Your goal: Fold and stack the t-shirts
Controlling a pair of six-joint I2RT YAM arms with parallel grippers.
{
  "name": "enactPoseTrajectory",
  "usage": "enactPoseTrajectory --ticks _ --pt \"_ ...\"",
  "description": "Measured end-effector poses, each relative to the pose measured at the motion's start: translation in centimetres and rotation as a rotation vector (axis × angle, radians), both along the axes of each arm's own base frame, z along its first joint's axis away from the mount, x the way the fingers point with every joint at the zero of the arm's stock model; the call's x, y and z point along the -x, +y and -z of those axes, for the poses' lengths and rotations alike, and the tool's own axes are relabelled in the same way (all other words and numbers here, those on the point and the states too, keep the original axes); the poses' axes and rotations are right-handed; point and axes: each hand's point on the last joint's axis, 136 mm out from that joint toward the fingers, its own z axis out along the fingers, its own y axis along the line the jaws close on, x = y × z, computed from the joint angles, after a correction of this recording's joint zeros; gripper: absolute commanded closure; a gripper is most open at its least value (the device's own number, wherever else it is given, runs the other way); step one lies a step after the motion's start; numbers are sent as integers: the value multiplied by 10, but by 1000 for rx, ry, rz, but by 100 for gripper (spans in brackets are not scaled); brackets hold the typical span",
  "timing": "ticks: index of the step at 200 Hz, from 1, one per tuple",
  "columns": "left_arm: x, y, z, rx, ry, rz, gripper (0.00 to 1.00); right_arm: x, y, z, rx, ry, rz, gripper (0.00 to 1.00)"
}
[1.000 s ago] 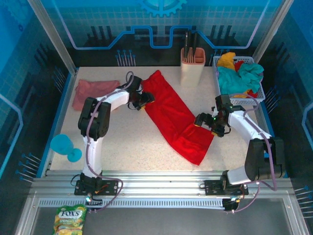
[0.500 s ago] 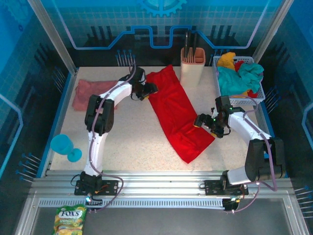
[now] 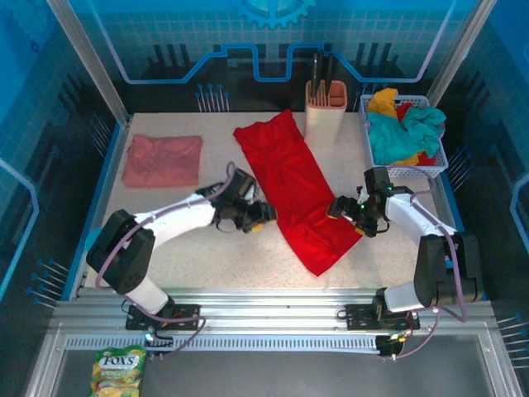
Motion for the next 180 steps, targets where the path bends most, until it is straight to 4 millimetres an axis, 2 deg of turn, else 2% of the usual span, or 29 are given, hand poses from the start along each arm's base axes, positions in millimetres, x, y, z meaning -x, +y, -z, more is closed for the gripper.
enactPoseTrajectory --ticks 13,27,75,111,140,180 --pt "25 -16 7 2 20 26 53 2 0 1 -2 1 3 0" --pt "42 -29 12 -2 40 35 55 2 0 0 -4 -4 5 0" --pt "70 -77 27 5 84 34 64 -2 -2 -12 -16 -48 14 0" --pt "92 -115 41 18 125 39 64 -1 -1 -12 -30 -46 19 0" --pt "102 -129 52 31 158 17 64 2 -1 -14 -32 -54 18 0" --pt "96 -130 61 26 174 -46 63 2 -3 -19 -34 -75 23 0"
